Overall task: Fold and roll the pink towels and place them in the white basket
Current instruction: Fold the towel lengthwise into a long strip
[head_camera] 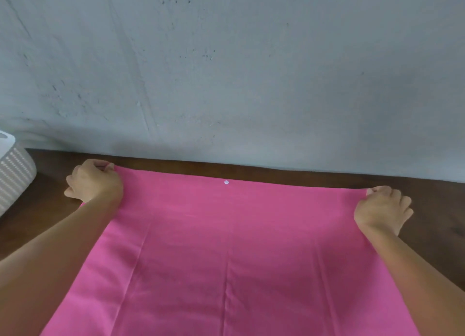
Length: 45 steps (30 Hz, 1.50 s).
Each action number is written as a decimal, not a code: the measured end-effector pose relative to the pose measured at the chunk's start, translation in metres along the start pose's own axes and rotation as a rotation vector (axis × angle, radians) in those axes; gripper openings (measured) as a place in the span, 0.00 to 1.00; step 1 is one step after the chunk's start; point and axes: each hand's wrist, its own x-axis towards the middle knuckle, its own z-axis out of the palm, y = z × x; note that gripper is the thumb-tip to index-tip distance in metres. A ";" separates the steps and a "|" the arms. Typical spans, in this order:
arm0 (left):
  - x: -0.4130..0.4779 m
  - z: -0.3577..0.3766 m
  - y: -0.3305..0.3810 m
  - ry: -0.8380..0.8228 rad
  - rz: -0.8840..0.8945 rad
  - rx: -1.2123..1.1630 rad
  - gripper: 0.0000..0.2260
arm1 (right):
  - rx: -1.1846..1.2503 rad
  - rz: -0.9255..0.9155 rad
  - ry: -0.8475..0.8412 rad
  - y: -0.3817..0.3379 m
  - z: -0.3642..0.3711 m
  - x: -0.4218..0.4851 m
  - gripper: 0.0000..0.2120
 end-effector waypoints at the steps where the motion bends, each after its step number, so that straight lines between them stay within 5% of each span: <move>1: 0.004 0.004 0.003 0.001 0.000 -0.009 0.07 | 0.003 -0.002 0.000 -0.004 0.002 0.005 0.11; 22: 0.024 0.009 0.024 -0.050 0.016 -0.011 0.09 | 0.071 0.019 -0.051 -0.029 0.022 0.044 0.14; 27: -0.001 -0.011 0.028 -0.032 0.318 0.015 0.11 | 0.078 -0.086 -0.056 -0.027 0.004 0.020 0.16; 32: -0.067 -0.025 0.034 -0.193 0.533 -0.031 0.09 | -0.036 -0.332 -0.231 -0.007 -0.024 -0.024 0.24; 45: -0.302 -0.033 0.026 -0.614 0.998 -0.010 0.13 | -0.168 -0.382 -0.440 0.068 -0.089 -0.121 0.40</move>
